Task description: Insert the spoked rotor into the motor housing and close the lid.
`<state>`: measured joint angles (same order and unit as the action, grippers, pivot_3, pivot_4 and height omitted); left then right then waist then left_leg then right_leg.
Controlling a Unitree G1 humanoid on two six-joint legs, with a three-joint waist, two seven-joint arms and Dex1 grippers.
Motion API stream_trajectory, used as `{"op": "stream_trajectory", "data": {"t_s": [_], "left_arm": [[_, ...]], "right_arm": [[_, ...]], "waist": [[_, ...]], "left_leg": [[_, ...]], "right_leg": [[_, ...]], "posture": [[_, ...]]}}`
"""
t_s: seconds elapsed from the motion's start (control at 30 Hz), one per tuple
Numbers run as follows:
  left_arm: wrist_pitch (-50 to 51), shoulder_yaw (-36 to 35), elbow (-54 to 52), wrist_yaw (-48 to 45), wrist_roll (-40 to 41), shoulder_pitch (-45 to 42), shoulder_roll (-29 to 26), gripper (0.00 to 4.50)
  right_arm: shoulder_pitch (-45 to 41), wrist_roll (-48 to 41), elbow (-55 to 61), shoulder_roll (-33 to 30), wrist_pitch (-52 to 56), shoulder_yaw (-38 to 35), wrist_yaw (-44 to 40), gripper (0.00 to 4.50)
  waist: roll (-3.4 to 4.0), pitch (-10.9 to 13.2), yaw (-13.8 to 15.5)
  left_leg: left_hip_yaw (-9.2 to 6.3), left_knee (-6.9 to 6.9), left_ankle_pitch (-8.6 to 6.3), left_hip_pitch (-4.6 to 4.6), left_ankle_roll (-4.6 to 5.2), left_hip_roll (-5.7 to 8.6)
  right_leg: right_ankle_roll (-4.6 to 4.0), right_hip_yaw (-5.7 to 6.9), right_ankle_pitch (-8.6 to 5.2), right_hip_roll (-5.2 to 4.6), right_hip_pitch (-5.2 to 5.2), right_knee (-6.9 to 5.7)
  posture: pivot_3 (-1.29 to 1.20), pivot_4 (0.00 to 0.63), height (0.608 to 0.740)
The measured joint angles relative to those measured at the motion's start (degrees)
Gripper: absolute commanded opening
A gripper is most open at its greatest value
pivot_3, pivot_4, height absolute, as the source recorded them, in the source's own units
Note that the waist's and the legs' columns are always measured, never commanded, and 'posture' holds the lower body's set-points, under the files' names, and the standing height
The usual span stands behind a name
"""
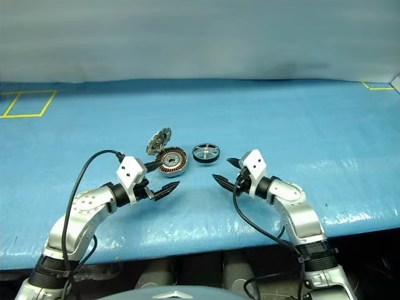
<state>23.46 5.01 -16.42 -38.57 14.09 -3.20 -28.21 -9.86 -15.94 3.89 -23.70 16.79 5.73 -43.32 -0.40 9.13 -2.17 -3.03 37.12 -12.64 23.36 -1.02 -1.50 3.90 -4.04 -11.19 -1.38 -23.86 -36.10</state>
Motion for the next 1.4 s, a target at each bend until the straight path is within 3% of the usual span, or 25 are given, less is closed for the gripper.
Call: {"op": "stream_trajectory", "data": {"t_s": [1.23,1.4], "left_arm": [[-0.07,1.19,-0.23,-0.15,-2.66,-0.48,-1.70,4.46],[0.38,3.02,-0.22,-2.61,-3.71,-5.05,-4.22,4.46]], "right_arm": [[-2.29,1.53,-0.90,-0.28,-0.04,1.71,-0.96,3.85],[-2.34,1.61,-1.11,0.13,-0.35,1.70,-0.81,3.85]], "waist": [[0.00,0.00,0.03],[-0.01,0.00,0.12]], "left_leg": [[0.00,0.00,0.00,0.01,0.00,0.00],[-0.02,0.02,0.00,0.00,0.00,0.00]], "right_leg": [[0.00,0.00,0.00,0.00,-0.01,0.01],[0.00,0.02,0.00,0.00,0.01,-0.01]], "posture": [[0.00,0.150,0.740],[0.00,0.150,0.740]]}}
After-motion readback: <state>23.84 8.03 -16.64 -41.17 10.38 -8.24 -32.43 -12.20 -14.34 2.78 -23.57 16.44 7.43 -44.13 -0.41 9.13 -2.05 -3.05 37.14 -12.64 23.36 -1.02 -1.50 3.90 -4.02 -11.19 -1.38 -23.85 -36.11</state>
